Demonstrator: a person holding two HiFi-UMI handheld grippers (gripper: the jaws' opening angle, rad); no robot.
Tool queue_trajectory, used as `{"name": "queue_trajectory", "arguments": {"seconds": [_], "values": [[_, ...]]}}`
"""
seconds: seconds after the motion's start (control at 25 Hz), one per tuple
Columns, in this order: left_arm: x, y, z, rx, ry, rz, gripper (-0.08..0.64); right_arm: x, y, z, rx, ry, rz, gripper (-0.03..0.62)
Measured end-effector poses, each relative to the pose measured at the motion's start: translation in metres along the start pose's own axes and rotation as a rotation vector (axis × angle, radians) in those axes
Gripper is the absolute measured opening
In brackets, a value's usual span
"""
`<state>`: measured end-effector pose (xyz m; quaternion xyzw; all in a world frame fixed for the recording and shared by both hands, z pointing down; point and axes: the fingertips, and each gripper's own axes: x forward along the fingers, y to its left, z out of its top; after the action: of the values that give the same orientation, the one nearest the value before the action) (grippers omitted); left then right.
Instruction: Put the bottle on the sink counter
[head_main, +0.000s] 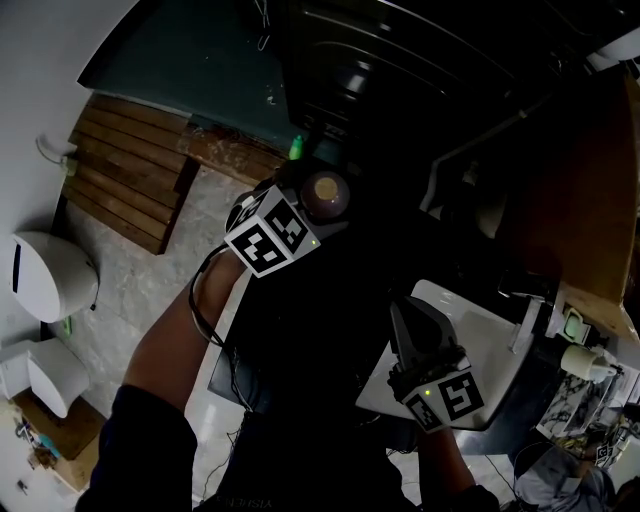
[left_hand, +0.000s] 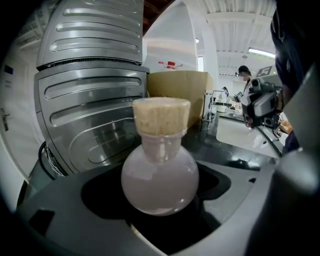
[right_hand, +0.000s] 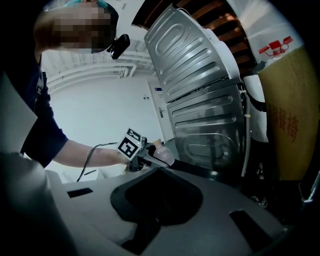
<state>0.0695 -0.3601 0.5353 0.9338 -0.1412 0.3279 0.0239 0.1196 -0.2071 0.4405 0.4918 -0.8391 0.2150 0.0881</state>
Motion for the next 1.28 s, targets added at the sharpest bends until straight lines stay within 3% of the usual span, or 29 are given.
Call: {"name": "queue_trajectory", "arguments": {"seconds": [1.28], "values": [[0.01,-0.003,-0.016,0.016,0.025,-0.011,0.397,0.007,-0.012,0.001,0.019,-0.006,-0.003,0.026]]}}
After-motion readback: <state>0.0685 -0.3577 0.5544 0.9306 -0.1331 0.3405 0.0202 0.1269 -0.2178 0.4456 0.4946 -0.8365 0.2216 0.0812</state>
